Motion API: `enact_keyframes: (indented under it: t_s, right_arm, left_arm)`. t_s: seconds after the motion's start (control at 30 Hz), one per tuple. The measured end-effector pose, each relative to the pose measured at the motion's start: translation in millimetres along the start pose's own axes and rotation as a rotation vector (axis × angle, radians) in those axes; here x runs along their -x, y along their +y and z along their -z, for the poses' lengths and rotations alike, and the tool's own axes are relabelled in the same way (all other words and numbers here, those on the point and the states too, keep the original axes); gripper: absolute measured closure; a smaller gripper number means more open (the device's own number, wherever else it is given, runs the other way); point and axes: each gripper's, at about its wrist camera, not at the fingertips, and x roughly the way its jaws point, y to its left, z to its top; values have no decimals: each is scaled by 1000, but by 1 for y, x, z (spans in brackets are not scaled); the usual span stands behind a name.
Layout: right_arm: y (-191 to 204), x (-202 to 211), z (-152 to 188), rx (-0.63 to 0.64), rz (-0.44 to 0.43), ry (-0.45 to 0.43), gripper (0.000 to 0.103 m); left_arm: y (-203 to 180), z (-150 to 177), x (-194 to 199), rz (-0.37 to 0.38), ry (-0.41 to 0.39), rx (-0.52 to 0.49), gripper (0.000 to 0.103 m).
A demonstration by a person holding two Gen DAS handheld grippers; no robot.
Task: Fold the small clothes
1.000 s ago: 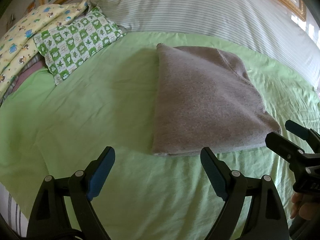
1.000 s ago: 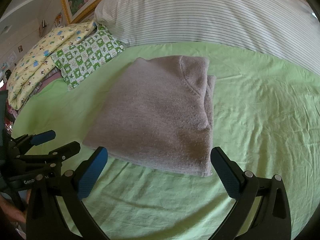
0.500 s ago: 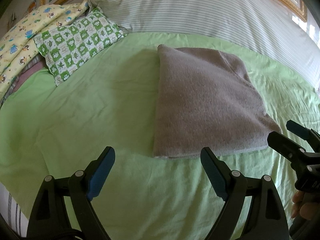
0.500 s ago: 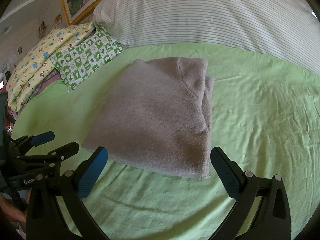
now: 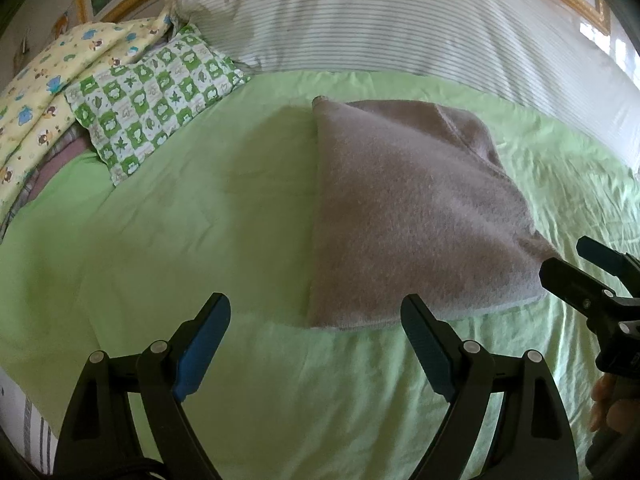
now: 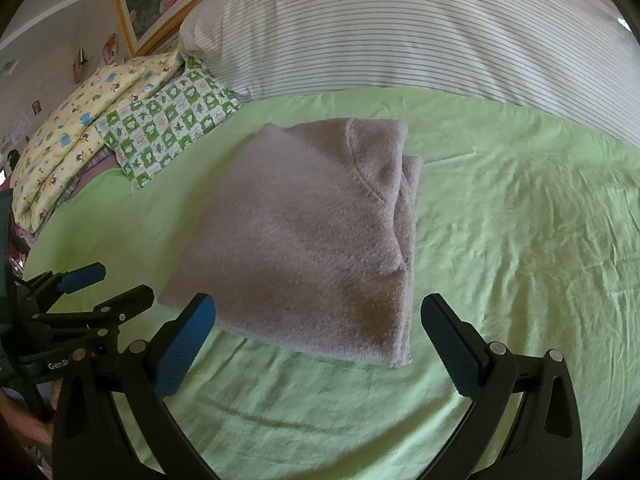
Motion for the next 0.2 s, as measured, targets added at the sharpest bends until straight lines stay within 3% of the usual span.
enact_keyframes:
  t_s: [0.2]
  right_arm:
    - [-4,-1,-3,-4,-2,-2,1]
  left_arm:
    - [1,-2,-3,22,19,4,15]
